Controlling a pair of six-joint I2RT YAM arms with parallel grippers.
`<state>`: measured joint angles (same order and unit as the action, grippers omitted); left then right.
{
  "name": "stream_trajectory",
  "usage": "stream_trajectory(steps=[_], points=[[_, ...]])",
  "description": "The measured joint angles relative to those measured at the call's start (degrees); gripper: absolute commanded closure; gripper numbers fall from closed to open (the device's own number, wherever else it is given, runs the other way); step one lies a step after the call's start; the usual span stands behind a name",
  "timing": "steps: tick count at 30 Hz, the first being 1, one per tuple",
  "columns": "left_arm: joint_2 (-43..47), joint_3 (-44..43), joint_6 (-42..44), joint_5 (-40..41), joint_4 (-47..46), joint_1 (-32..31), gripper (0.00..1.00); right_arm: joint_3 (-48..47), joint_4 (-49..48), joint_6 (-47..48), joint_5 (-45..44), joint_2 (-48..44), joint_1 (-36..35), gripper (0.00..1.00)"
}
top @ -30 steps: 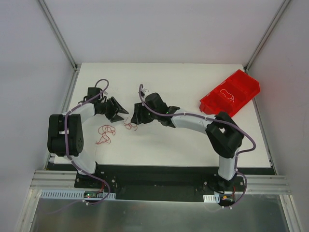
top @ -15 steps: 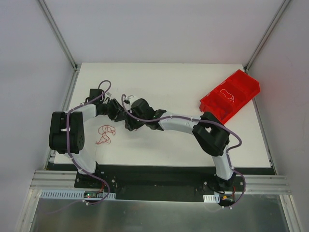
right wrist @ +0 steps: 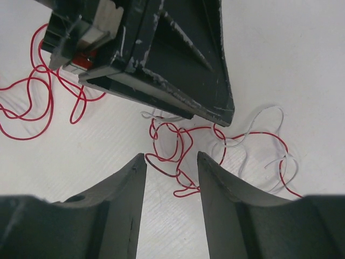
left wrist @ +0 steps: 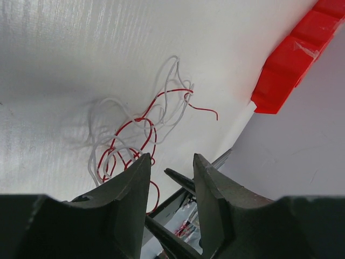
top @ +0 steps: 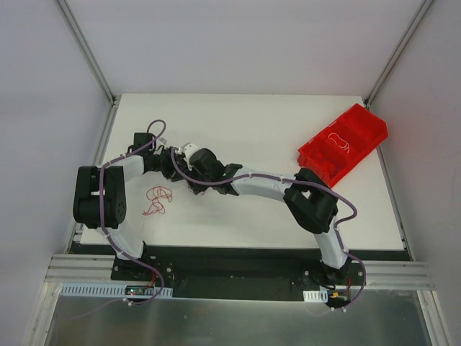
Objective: Untangle the cables
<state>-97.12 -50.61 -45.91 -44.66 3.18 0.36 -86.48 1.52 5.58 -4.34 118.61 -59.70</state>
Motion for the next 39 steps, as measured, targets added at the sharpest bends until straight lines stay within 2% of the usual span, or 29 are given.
stream_trajectory(steps=[5,6,9,10,12,16,21,27,31,33,39], points=[[0.0,0.0,0.0,-0.09,0.0,0.0,0.61,-0.66,0.48,1.4,0.09,1.4,-0.48,0.55],[0.0,0.0,0.0,-0.09,0.0,0.0,0.61,-0.66,0.57,1.6,0.11,1.68,-0.59,0.6],[-0.02,0.0,-0.02,-0.13,0.0,0.0,0.58,-0.72,1.05,2.43,-0.04,2.32,-0.83,0.88],[-0.02,0.0,-0.02,-0.13,0.0,0.0,0.55,-0.76,1.38,2.64,-0.35,2.36,-0.85,0.94],[-0.07,0.0,-0.02,-0.15,-0.02,0.0,0.47,-0.76,1.88,2.82,-1.33,2.36,-0.96,0.99],[-0.07,0.0,0.09,-0.48,-0.35,0.0,0.33,1.42,1.18,2.82,-3.21,0.81,-1.07,1.0],[0.59,0.46,0.09,-2.01,-2.73,0.0,0.19,9.6,1.36,2.6,-4.5,-8.13,-1.03,0.99],[3.78,0.68,0.72,-5.49,-6.54,-2.25,0.18,17.27,0.28,0.81,-3.76,-22.47,1.01,1.0],[4.83,-0.13,2.51,-7.91,-7.72,-6.54,0.26,21.22,-1.18,-2.12,-2.14,-29.03,5.09,1.0],[5.22,-0.31,3.15,-9.25,-8.35,-8.28,0.26,23.08,-1.36,-4.44,-0.76,-31.65,7.65,1.0],[7.19,-0.31,3.41,-12.74,-13.07,-11.47,0.17,26.86,-1.33,-13.49,5.38,-37.46,15.02,0.99]])
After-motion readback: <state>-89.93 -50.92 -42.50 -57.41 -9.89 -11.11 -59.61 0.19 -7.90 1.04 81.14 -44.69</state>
